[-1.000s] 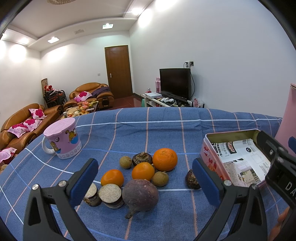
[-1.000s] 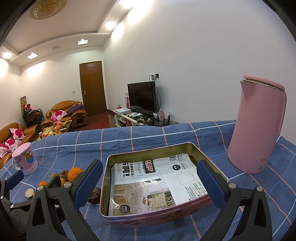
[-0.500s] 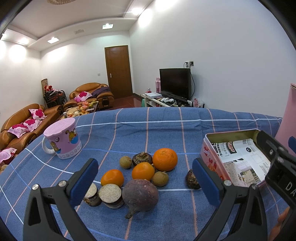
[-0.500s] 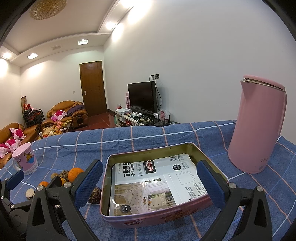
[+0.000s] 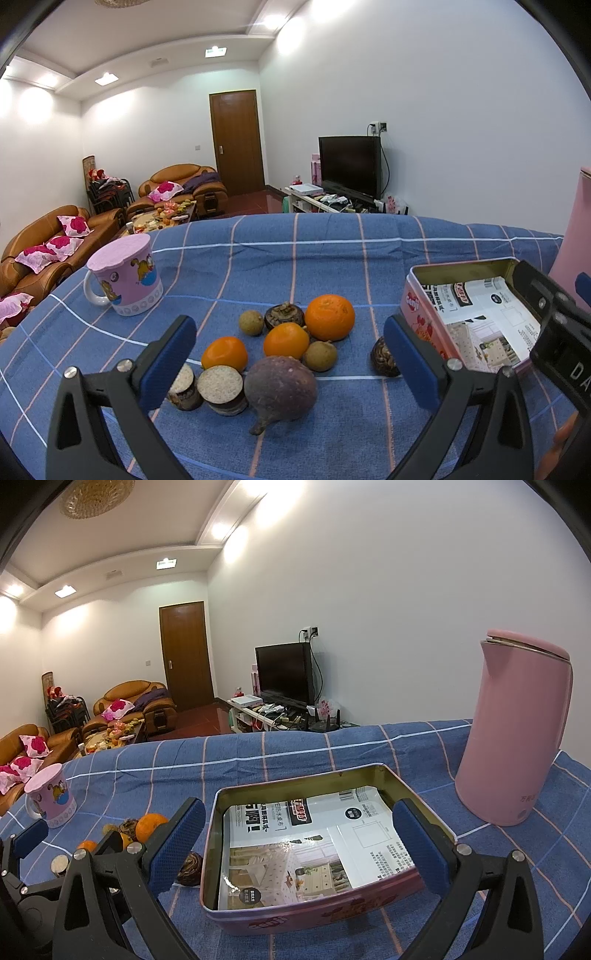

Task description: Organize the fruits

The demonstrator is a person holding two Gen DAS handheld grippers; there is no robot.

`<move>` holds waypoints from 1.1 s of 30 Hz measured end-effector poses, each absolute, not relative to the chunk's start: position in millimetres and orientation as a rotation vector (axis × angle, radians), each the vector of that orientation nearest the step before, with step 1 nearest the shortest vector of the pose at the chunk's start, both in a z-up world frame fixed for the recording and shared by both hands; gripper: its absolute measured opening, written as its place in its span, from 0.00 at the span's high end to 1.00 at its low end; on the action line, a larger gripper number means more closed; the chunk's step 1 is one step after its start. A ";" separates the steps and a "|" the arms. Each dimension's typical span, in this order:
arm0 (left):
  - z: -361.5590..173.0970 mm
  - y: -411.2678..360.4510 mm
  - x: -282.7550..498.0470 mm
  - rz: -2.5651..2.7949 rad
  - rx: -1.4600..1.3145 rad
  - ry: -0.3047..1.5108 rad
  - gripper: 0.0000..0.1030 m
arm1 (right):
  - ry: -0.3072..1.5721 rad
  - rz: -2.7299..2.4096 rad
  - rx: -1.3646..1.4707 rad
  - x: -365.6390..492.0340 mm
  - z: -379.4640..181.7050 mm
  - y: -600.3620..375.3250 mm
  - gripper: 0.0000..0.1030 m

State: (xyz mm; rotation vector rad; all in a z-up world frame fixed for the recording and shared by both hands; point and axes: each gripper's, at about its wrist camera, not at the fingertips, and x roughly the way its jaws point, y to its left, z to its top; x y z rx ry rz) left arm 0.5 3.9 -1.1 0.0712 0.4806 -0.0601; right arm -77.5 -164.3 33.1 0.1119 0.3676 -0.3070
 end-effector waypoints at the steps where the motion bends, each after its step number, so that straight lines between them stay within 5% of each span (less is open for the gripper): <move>1: -1.1 3.8 0.4 -0.060 0.071 0.481 0.00 | 0.366 -0.306 0.112 -77.6 33.2 -164.1 0.01; 20: 5.2 103.5 22.4 0.045 0.068 0.534 0.00 | 0.375 -0.136 0.075 -74.0 31.5 -142.2 0.02; 25: 0.9 137.8 30.7 0.081 0.025 0.576 0.00 | 0.424 0.020 0.065 -66.2 26.8 -118.2 0.15; 33: -8.8 154.9 35.1 0.048 0.055 0.613 0.00 | 0.608 0.227 0.022 -38.3 2.9 -55.5 0.20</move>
